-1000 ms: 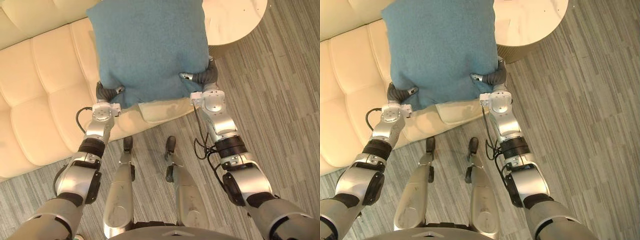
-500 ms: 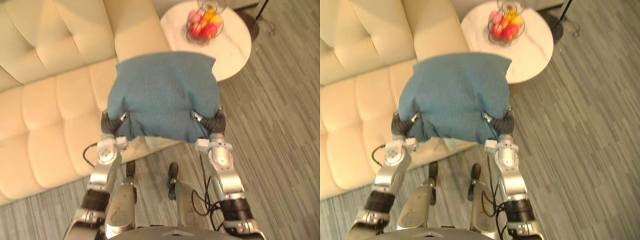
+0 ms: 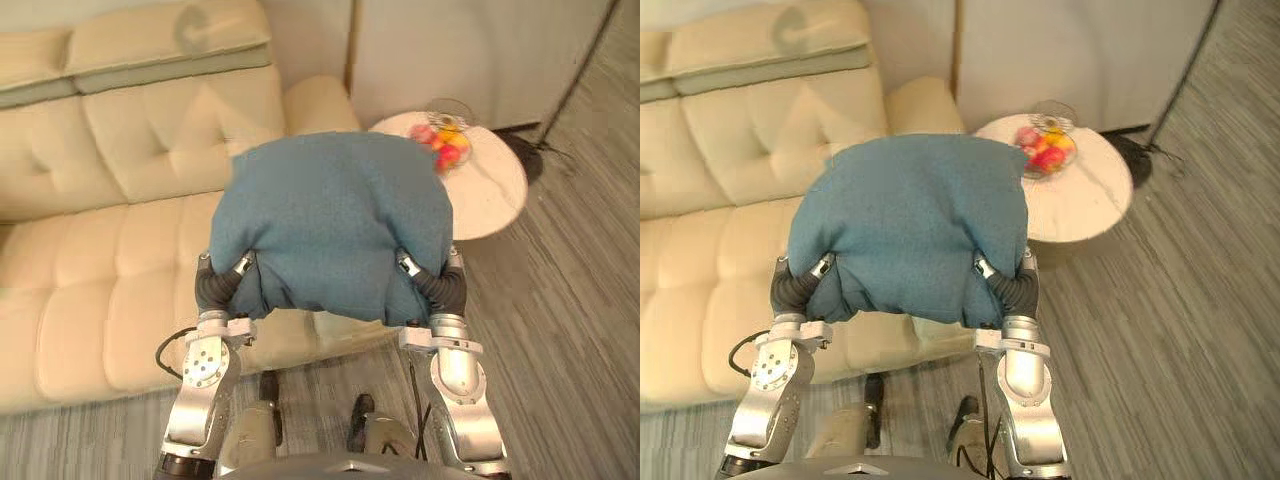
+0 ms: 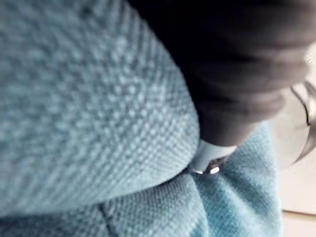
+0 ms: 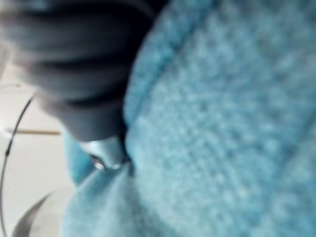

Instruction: Pick up cushions and gather them together orderly.

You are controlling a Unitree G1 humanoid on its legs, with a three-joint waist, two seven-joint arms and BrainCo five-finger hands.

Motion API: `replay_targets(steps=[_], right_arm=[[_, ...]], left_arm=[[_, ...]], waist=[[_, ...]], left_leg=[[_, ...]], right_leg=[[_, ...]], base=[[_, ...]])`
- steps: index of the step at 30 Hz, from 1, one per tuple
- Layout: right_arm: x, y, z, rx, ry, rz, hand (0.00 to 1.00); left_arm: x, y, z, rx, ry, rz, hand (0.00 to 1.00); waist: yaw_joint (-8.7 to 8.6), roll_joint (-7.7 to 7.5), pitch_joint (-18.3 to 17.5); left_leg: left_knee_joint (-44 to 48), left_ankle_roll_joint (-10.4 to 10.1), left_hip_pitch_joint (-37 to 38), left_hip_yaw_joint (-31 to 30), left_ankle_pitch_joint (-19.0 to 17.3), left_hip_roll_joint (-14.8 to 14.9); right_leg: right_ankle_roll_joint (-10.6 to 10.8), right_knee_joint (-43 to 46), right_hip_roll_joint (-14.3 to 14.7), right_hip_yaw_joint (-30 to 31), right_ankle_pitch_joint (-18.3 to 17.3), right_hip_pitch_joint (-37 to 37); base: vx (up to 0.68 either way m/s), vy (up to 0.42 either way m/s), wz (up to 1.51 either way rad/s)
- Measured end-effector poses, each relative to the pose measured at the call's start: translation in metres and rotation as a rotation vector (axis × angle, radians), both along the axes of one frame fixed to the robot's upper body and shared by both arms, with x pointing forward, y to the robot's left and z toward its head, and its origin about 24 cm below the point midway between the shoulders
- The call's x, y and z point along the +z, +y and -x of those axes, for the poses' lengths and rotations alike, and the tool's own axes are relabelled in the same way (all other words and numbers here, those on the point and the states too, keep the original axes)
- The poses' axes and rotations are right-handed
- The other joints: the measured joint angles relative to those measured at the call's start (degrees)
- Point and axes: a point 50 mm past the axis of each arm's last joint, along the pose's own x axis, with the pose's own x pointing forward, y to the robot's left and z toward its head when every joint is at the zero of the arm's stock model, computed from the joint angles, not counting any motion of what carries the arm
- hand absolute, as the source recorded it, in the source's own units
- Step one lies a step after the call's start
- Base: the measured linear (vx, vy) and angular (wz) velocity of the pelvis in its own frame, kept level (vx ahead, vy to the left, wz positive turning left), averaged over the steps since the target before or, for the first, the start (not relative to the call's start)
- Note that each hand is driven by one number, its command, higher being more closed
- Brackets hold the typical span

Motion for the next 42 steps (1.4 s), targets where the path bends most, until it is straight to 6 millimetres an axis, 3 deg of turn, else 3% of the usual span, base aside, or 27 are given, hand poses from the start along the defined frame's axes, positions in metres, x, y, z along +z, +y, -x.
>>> replay_targets(steps=[2, 4, 5, 6, 7, 8, 10, 11, 13, 14, 15, 16, 17, 20, 22, 24, 26, 29, 32, 34, 39, 42], right_arm=[[0.002, -0.001, -0.002, -0.014, -0.008, 0.017, 1.00], [-0.002, -0.004, -0.001, -0.023, 0.007, 0.044, 1.00], [-0.003, -0.008, -0.002, -0.039, 0.015, 0.057, 1.00], [-0.010, -0.015, -0.004, -0.064, 0.035, 0.066, 1.00], [-0.016, -0.016, -0.006, -0.071, 0.057, 0.060, 1.00], [-0.032, -0.015, -0.008, -0.085, 0.126, 0.033, 1.00], [-0.047, -0.012, -0.007, -0.092, 0.191, 0.000, 1.00], [-0.056, -0.009, -0.008, -0.092, 0.236, -0.015, 1.00], [-0.070, -0.008, -0.007, -0.081, 0.304, -0.012, 1.00], [-0.077, -0.006, -0.007, -0.068, 0.337, -0.009, 1.00], [-0.087, -0.005, -0.007, -0.055, 0.384, -0.004, 1.00], [-0.090, -0.004, -0.006, -0.052, 0.397, -0.005, 1.00], [-0.095, -0.003, -0.005, -0.041, 0.425, -0.004, 1.00], [-0.092, -0.005, -0.008, -0.037, 0.414, 0.006, 1.00], [-0.087, -0.011, -0.013, -0.047, 0.392, 0.024, 1.00], [-0.086, -0.010, -0.014, -0.046, 0.389, 0.020, 1.00], [-0.086, -0.012, -0.009, -0.051, 0.389, 0.015, 1.00], [-0.082, -0.017, -0.002, -0.060, 0.375, 0.019, 1.00], [-0.074, -0.020, 0.011, -0.070, 0.347, 0.003, 1.00], [-0.064, -0.019, 0.016, -0.066, 0.310, -0.008, 1.00], [-0.045, -0.019, 0.018, -0.070, 0.229, -0.008, 1.00], [-0.043, -0.022, 0.017, -0.072, 0.218, 0.009, 1.00]], left_arm=[[0.000, -0.002, 0.000, 0.001, -0.001, 0.011, 1.00], [-0.005, -0.004, 0.000, -0.006, 0.012, 0.015, 1.00], [-0.011, -0.007, 0.000, -0.017, 0.027, 0.013, 1.00], [-0.018, -0.014, 0.000, -0.041, 0.053, 0.021, 1.00], [-0.021, -0.014, -0.001, -0.048, 0.060, 0.011, 1.00], [-0.028, -0.011, -0.002, -0.055, 0.090, -0.015, 1.00], [-0.037, -0.007, -0.001, -0.057, 0.127, -0.039, 1.00], [-0.048, -0.004, 0.000, -0.052, 0.175, -0.054, 1.00], [-0.060, 0.000, 0.004, -0.054, 0.233, -0.076, 1.00], [-0.064, 0.002, 0.007, -0.057, 0.253, -0.085, 1.00], [-0.069, 0.004, 0.012, -0.054, 0.285, -0.090, 1.00], [-0.071, 0.004, 0.014, -0.053, 0.293, -0.090, 1.00], [-0.074, 0.005, 0.017, -0.053, 0.312, -0.090, 1.00], [-0.076, 0.004, 0.017, -0.078, 0.320, -0.092, 1.00], [-0.074, 0.001, 0.016, -0.100, 0.310, -0.087, 1.00], [-0.070, 0.000, 0.012, -0.104, 0.291, -0.092, 1.00], [-0.064, -0.002, 0.011, -0.118, 0.265, -0.099, 1.00], [-0.057, -0.005, 0.008, -0.140, 0.232, -0.109, 1.00], [-0.055, -0.009, 0.010, -0.152, 0.220, -0.100, 1.00], [-0.051, -0.008, 0.013, -0.148, 0.207, -0.087, 1.00], [-0.038, -0.012, 0.011, -0.138, 0.151, -0.052, 1.00], [-0.038, -0.016, 0.011, -0.145, 0.146, -0.034, 1.00]], waist=[[0.03, 0.06, -0.1], [-0.43, 0.15, -0.4], [-0.99, 1.41, -1.5], [-1.80, 3.44, -3.3], [-2.11, 2.79, -3.6], [-2.56, 0.36, -4.3], [-2.32, -1.91, -4.7], [-1.99, -2.38, -4.4], [-1.72, -3.12, -3.9], [-1.37, -3.73, -3.5], [-1.39, -3.90, -2.3], [-1.71, -3.96, -1.7], [-2.43, -4.26, -0.3], [-3.79, -6.14, 0.0], [-5.18, -5.47, 0.3], [-5.37, -5.03, 0.8], [-6.37, -4.49, 0.7], [-7.56, -3.49, 0.9], [-6.37, -2.60, 1.4], [-4.73, -2.07, 1.4], [-3.39, -1.68, 1.3], [-2.30, -1.48, 1.2]], left_leg=[[7.7, 1.4, -0.8, 6.3, -0.9, 3.9], [12.8, 1.1, 0.9, 8.7, -2.0, 8.9], [12.8, 1.1, 1.9, 8.9, -1.9, 10.8], [9.2, -5.2, 3.7, 8.6, -2.7, 11.6], [9.4, -6.3, 3.2, 8.7, -2.3, 10.1], [9.0, -4.8, 1.9, 8.5, -2.3, 6.9], [12.0, -2.7, -0.4, 8.1, -3.7, 5.2], [15.0, -1.3, -1.2, 7.6, -5.6, 4.6], [16.8, 0.0, -0.3, 7.8, -7.7, 3.4], [17.2, 0.6, 0.6, 8.6, -8.5, 2.8], [17.0, 1.7, 1.7, 9.1, -10.0, 2.3], [16.8, 1.6, 2.1, 8.9, -10.2, 2.4], [15.8, 1.9, 3.3, 8.4, -10.2, 2.1], [10.8, 2.8, 3.4, 7.8, -9.0, -1.3], [7.4, 2.5, 3.6, 6.9, -7.8, -3.1], [5.5, 2.7, 4.4, 5.2, -3.8, -3.4], [5.7, 1.4, 3.7, 3.4, -4.6, -3.4], [8.2, 0.2, 1.1, -0.2, -5.6, -3.1], [13.2, -0.3, 0.1, -0.4, -5.8, -0.8], [21.9, -0.2, -1.7, 2.8, -5.7, 2.7], [28.7, 1.3, -4.1, 5.6, -4.1, 5.0], [20.0, -0.5, -3.8, 2.7, -7.3, 5.5]], right_leg=[[0.3, 0.8, -3.2, -2.0, 0.2, 0.5], [3.2, -1.2, -5.7, -3.9, 2.0, 3.2], [4.7, -3.1, -6.1, -5.2, 3.6, 4.3], [7.0, -6.1, -6.1, -5.8, 6.3, 5.1], [6.8, -7.8, -7.3, -5.6, 7.7, 5.6], [5.7, -12.3, -7.9, -4.5, 9.7, 6.4], [5.4, -13.8, -8.1, -3.5, 11.7, 6.8], [5.6, -11.6, -9.2, -3.3, 13.6, 6.4], [5.4, -6.0, -11.6, -1.0, 13.9, 4.8], [4.0, -2.6, -12.8, 0.7, 14.0, 3.4], [-3.2, 4.7, -13.4, 4.4, 12.6, -0.4], [-2.9, 7.5, -12.7, 6.4, 10.2, -1.6], [-0.8, 12.7, -8.3, 10.4, 3.0, -3.3], [0.0, 7.7, 3.4, 11.8, -4.0, -5.5], [0.0, 3.9, 3.7, 11.5, -1.9, -5.0], [-0.3, 6.1, 3.4, 11.5, -1.5, -5.0], [-2.1, 5.6, 4.1, 11.5, -3.1, -4.4], [-1.7, 5.9, 4.1, 8.2, -5.3, -4.0], [-2.0, 5.8, 5.0, 5.5, -6.4, -1.4], [-1.9, 5.9, 6.4, 5.8, -7.5, 0.6], [-1.8, 3.0, 6.1, 7.6, -7.9, 3.3], [-1.3, 1.7, 5.6, 9.5, -7.6, 4.3]], base=[[-0.13, 0.224, 0.83], [-0.07, 0.289, 0.69], [-0.04, 0.528, 0.70], [-0.04, 0.571, 0.59], [-0.04, 0.505, 0.56], [-0.02, 0.319, 0.42], [0.01, 0.315, 0.32], [0.00, 0.332, 0.13], [-0.05, 0.363, 0.00], [-0.10, 0.382, -0.23], [-0.10, 0.255, -0.22], [-0.12, 0.208, -0.05], [-0.09, 0.052, 0.13], [-0.01, -0.001, 0.27], [0.06, 0.013, 0.15], [0.09, 0.023, -0.03], [0.13, -0.052, 0.38], [0.14, -0.084, 0.55], [0.19, -0.095, 0.22], [0.16, -0.084, -0.14], [0.10, 0.006, -0.17], [0.10, 0.081, -0.22]])
